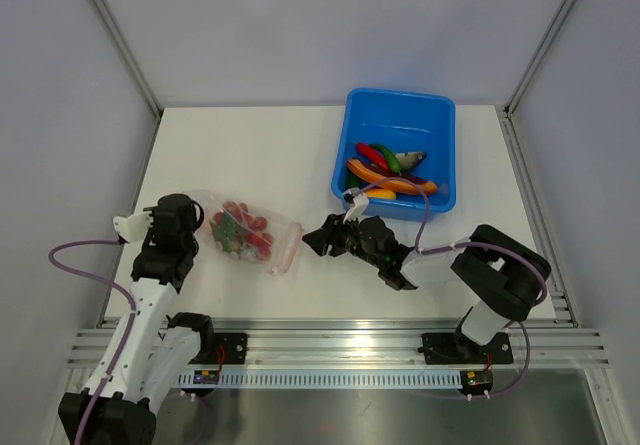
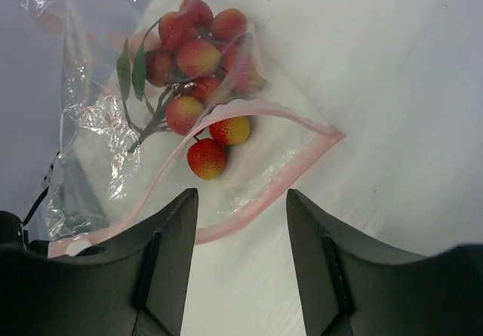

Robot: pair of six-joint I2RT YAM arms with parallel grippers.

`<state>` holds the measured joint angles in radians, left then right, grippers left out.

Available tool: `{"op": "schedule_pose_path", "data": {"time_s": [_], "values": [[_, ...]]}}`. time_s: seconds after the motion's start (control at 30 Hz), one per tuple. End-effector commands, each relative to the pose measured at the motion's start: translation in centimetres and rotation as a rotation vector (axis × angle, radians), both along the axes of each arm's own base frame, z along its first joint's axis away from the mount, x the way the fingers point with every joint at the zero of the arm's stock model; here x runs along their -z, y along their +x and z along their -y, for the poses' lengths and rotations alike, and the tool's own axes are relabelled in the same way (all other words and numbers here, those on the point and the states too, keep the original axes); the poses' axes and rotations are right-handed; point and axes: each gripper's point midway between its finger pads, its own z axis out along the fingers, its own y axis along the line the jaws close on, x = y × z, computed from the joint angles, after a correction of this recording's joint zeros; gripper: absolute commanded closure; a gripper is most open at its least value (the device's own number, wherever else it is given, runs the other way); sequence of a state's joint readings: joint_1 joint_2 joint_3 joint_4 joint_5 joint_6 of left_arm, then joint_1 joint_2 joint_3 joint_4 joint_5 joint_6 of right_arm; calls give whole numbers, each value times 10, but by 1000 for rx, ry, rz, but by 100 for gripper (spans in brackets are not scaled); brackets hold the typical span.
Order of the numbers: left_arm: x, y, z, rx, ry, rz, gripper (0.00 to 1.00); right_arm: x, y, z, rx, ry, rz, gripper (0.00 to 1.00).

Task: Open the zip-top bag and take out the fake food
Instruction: Pick up the fake fruit from the center of the board.

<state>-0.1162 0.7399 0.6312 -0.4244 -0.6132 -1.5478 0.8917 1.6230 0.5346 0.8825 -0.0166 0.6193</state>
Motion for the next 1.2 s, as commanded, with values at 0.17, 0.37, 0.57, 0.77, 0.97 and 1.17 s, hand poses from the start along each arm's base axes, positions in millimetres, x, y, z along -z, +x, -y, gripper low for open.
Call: {"op": "schedule_pose_path", "data": {"time_s": [0.17, 0.37, 0.57, 0.77, 0.97, 1.17], "values": [[22, -10, 0, -10, -3, -45, 100, 12, -3, -42, -81, -40, 32, 42], [34, -20, 1, 3, 7, -100, 73, 18, -9, -64, -142, -51, 33, 40], [43, -29, 7, 60, 17, -137, 15, 13, -10, -75, -189, -57, 47, 39], [54, -34, 18, 153, 34, -178, 9, 11, -12, -85, -241, -78, 65, 38], [78, -30, 35, 250, 9, -195, 9, 16, -12, -92, -279, -97, 61, 37], [89, -31, 42, 323, 43, -249, 9, 13, -14, -96, -307, -104, 75, 35]]}}
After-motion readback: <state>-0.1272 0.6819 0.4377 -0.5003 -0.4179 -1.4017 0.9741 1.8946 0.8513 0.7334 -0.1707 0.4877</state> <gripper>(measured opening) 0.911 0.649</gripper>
